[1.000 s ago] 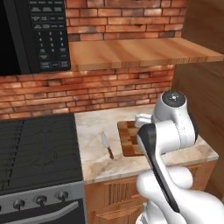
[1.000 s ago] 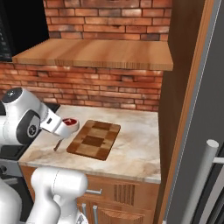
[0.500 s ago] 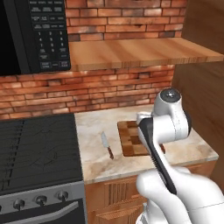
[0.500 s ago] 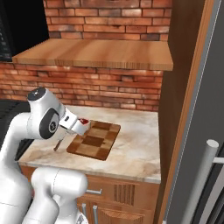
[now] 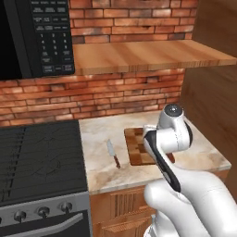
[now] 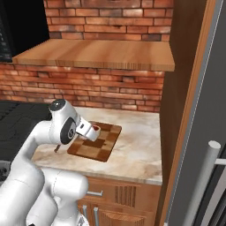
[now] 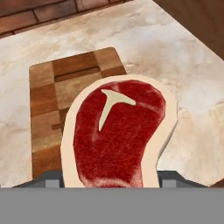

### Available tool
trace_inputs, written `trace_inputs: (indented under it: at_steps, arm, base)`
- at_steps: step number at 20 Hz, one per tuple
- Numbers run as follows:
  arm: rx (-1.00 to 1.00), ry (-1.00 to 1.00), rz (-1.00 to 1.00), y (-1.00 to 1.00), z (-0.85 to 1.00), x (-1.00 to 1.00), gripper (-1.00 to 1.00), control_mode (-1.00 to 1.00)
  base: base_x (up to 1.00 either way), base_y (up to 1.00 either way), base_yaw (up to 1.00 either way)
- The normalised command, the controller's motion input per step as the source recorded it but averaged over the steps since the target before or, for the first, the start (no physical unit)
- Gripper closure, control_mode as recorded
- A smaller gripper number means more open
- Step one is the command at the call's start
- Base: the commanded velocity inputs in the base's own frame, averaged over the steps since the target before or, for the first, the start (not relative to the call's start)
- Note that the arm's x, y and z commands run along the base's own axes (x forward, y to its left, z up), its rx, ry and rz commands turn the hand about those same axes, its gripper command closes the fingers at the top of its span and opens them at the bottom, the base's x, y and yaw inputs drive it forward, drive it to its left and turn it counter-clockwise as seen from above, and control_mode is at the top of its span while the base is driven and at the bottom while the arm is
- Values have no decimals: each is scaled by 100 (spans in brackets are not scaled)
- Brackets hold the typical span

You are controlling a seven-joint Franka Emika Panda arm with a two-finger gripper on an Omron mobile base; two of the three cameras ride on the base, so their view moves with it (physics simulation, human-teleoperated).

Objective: Retrieve the steak from the fridge and place it on the cutting board.

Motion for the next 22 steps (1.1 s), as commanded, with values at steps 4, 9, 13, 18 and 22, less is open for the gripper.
trace_inputs:
  at_steps: [4,9,13,18,22]
  arm:
    - [0,3,0,0,-57,49,100,-100]
    - [0,0,0,1,-51,29,100,-100]
    - [0,-1,0,13,-45,6,100,-100]
    - [0,-2,-2,19,-38,0,100,-100]
    - [0,-2,-9,11,-47,0,100,-100]
  base:
    - [0,0,0]
    - [0,0,0]
    - [0,0,0]
    - [0,0,0]
    - [0,0,0]
